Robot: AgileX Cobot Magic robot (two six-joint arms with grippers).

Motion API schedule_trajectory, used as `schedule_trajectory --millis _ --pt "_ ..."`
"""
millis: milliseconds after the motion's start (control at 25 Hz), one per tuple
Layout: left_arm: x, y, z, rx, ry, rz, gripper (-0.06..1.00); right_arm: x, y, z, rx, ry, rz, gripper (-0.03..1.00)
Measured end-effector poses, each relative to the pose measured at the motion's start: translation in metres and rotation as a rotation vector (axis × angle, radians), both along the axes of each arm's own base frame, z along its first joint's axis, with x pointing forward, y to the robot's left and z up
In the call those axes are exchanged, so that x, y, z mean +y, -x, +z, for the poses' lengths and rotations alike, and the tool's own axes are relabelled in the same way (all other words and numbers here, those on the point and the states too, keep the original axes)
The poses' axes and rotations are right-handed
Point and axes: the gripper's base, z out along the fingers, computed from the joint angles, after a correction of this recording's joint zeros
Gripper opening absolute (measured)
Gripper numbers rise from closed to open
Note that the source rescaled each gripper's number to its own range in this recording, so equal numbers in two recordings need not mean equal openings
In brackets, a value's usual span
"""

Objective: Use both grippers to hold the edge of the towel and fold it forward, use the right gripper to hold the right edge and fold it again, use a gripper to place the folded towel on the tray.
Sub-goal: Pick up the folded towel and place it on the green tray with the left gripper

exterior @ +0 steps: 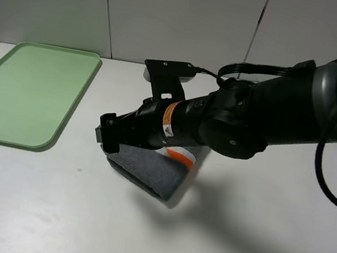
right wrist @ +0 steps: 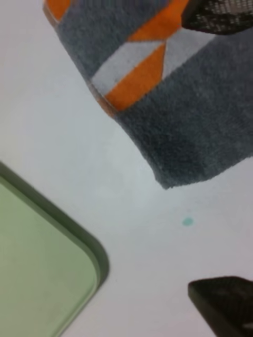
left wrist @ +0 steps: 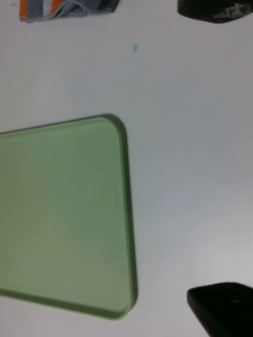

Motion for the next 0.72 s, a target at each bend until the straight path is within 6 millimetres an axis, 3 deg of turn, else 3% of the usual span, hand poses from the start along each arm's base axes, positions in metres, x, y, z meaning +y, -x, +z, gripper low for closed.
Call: schedule_trajectory --millis 480,720 --pt "0.0 0.0 0.0 0.0 0.0 0.0 1.0 -0.036 0.013 0.025 0.042 0.306 -0.032 1.0" --pt "0.0 0.0 0.0 0.0 0.0 0.0 1.0 -0.064 0.03 0.046 0.056 0.413 -0.035 1.0"
